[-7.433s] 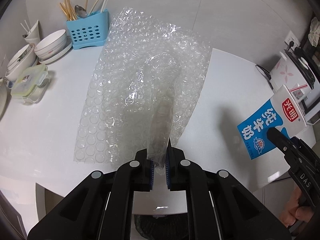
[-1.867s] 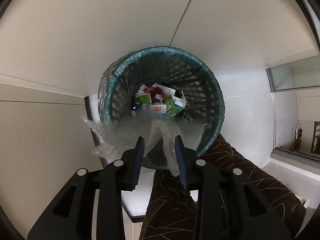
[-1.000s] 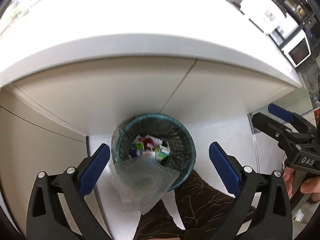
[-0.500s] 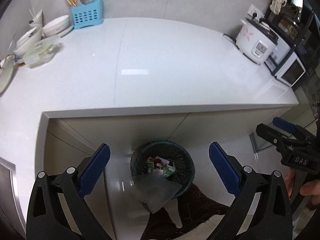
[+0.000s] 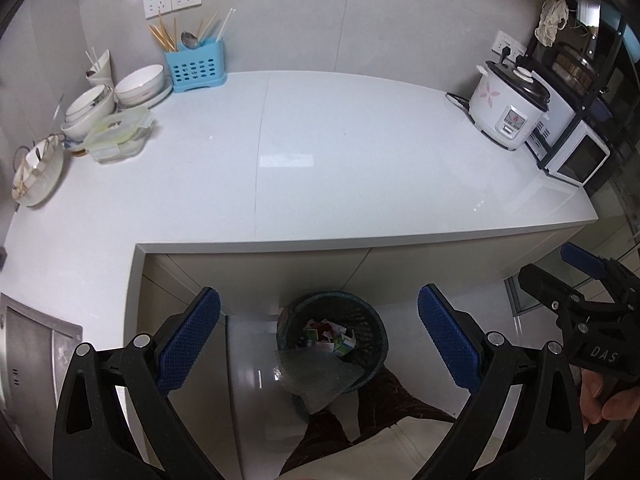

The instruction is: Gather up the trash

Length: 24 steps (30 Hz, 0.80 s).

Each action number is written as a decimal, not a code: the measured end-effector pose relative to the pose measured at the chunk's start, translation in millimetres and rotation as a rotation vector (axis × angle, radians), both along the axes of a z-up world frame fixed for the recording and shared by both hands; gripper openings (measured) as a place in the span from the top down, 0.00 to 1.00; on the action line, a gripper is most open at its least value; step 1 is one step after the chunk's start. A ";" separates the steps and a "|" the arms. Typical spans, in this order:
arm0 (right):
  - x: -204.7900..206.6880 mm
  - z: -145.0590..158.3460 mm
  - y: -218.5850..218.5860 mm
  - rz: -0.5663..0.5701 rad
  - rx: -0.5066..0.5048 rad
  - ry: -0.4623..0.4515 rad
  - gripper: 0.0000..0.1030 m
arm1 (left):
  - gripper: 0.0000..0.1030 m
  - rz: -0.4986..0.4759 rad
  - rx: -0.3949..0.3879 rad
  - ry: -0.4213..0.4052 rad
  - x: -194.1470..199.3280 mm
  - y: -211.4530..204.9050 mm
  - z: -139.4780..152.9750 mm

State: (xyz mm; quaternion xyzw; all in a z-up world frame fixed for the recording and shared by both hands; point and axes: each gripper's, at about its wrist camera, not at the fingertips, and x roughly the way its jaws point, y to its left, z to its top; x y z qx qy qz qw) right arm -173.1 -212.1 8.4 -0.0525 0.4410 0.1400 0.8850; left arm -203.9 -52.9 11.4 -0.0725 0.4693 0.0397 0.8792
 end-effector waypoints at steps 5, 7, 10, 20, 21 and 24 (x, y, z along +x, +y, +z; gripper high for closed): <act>-0.7 3.6 -1.6 -0.017 0.004 -0.001 0.07 | 0.06 0.013 -0.014 0.016 0.8 0.4 0.0; -0.7 2.7 -2.5 -0.021 0.002 0.002 0.07 | 0.06 0.014 -0.012 0.021 0.4 0.6 -1.3; -0.1 2.3 -4.2 -0.019 0.002 0.007 0.07 | 0.06 0.015 -0.011 0.023 -0.7 0.6 -2.3; -0.4 2.6 -3.9 -0.021 0.003 0.012 0.07 | 0.06 0.012 -0.014 0.017 -1.7 -0.3 0.2; -0.5 2.5 -4.0 -0.021 0.002 0.012 0.07 | 0.06 0.013 -0.017 0.017 -1.6 -0.6 0.5; -0.7 2.0 -3.7 -0.021 0.001 0.014 0.07 | 0.06 0.013 -0.019 0.015 -1.2 -1.3 1.0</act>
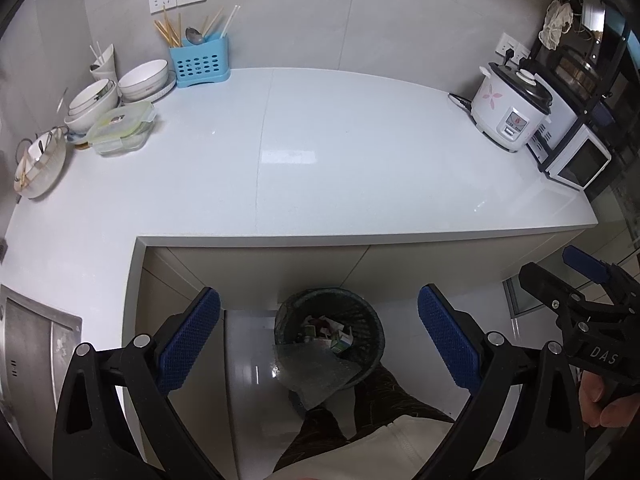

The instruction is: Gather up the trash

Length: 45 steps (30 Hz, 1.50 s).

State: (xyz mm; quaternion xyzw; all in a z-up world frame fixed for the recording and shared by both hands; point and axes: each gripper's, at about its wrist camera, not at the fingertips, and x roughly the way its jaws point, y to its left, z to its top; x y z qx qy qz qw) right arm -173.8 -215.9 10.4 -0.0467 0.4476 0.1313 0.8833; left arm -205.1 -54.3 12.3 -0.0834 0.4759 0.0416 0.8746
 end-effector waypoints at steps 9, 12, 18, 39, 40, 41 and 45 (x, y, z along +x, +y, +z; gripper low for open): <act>-1.6 -0.9 0.3 -0.004 0.002 0.002 0.07 | 0.06 -0.010 -0.002 -0.002 0.7 -0.7 -1.9; -1.6 -0.8 0.5 -0.001 0.000 -0.003 0.07 | 0.06 -0.012 0.002 -0.004 0.2 -2.4 -1.3; -1.2 0.0 1.8 -0.001 0.000 0.000 0.07 | 0.06 -0.014 -0.007 -0.009 -1.1 -2.1 -0.4; -1.8 1.6 3.4 -0.007 0.001 -0.003 0.07 | 0.06 -0.023 -0.005 -0.026 0.3 -8.9 3.6; -1.9 1.6 3.8 -0.006 0.001 -0.004 0.07 | 0.06 -0.022 -0.004 -0.027 0.3 -9.1 3.7; -2.2 1.5 4.5 -0.005 0.000 -0.004 0.07 | 0.06 -0.022 -0.005 -0.026 0.2 -9.2 3.8; -3.5 1.4 6.2 -0.007 0.003 -0.005 0.07 | 0.06 -0.021 -0.002 -0.025 0.5 -9.6 4.0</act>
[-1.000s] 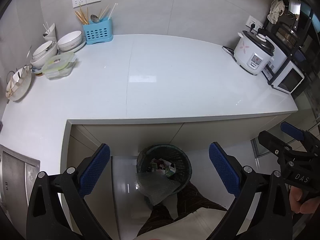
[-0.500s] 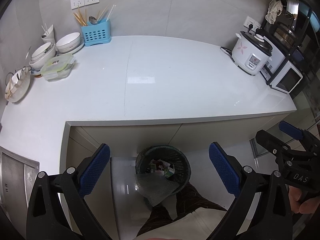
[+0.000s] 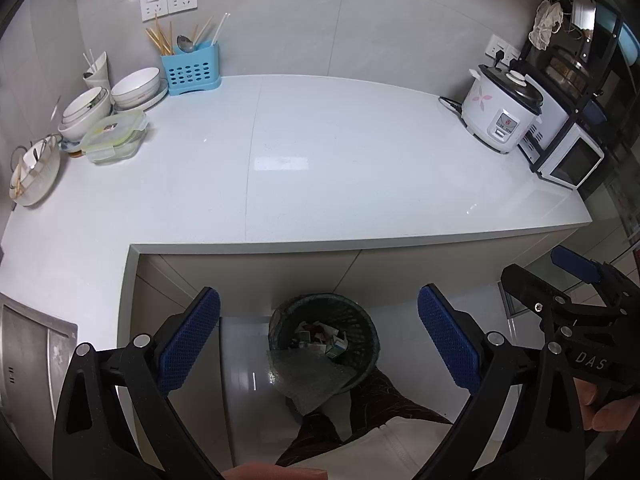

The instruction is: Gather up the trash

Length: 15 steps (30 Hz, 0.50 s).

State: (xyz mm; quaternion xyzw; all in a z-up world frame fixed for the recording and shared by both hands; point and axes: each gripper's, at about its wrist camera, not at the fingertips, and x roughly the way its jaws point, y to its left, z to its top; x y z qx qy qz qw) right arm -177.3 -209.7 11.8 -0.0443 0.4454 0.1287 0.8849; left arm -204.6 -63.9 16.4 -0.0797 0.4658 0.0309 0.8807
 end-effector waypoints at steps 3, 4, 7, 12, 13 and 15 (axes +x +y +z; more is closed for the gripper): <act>-0.4 0.1 0.8 0.001 0.002 0.001 0.07 | 0.06 0.001 0.004 -0.003 -0.6 -0.3 1.5; -0.5 0.1 1.3 0.002 -0.001 0.000 0.07 | 0.06 0.002 0.005 -0.004 -0.7 -0.4 1.7; -0.5 0.2 3.8 0.004 -0.002 0.000 0.07 | 0.06 0.006 0.008 -0.001 -1.1 -0.1 1.3; -0.2 0.1 5.3 0.004 -0.003 0.000 0.07 | 0.06 0.007 0.009 -0.001 -1.4 0.1 1.7; 0.0 -0.1 5.5 0.004 -0.003 0.000 0.07 | 0.06 0.007 0.009 0.000 -1.4 0.2 1.6; -0.1 -0.7 5.7 0.004 -0.004 0.002 0.07 | 0.06 0.008 0.010 -0.001 -1.5 0.3 1.9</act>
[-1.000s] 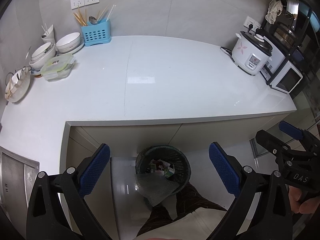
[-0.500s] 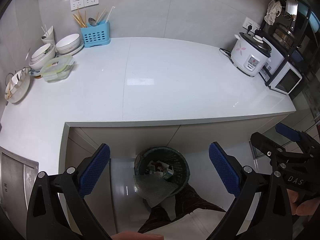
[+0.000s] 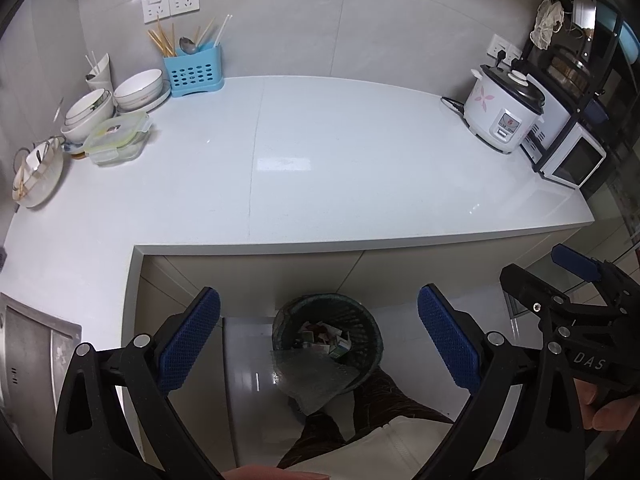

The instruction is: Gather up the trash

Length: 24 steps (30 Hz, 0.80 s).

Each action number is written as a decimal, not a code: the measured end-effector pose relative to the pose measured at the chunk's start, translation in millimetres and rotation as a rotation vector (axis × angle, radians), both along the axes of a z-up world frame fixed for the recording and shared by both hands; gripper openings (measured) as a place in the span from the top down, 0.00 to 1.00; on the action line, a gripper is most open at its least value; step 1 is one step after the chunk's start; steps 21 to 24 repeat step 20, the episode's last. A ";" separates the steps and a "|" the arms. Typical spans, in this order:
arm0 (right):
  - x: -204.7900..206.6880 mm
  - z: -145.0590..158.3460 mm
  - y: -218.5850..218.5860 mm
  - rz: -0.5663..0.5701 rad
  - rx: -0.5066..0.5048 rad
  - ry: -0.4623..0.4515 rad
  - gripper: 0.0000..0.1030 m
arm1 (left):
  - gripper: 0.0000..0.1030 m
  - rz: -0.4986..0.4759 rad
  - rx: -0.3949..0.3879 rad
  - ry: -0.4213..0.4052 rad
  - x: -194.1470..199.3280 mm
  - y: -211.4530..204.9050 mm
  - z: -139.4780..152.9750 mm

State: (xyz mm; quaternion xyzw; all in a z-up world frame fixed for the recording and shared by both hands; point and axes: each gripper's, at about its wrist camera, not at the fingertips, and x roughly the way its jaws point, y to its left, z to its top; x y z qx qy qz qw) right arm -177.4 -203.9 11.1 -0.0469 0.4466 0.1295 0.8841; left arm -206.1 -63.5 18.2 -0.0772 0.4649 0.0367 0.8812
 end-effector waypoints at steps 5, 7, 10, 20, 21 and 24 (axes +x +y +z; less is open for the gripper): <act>0.7 -2.1 2.0 0.001 0.004 0.005 0.07 | 0.06 0.001 0.004 0.003 0.4 -0.5 -0.1; 1.5 -2.8 2.6 0.002 0.006 0.007 0.07 | 0.06 0.000 0.004 0.007 0.1 -0.6 -0.8; 1.8 -3.1 3.4 0.000 0.007 0.007 0.07 | 0.06 0.006 0.009 0.005 0.2 -0.6 -1.4; 3.5 -5.3 3.0 -0.003 0.003 0.009 0.07 | 0.06 -0.003 0.013 0.010 2.1 -1.9 -2.7; 3.5 -5.3 3.0 -0.003 0.003 0.009 0.07 | 0.06 -0.003 0.013 0.010 2.1 -1.9 -2.7; 3.5 -5.3 3.0 -0.003 0.003 0.009 0.07 | 0.06 -0.003 0.013 0.010 2.1 -1.9 -2.7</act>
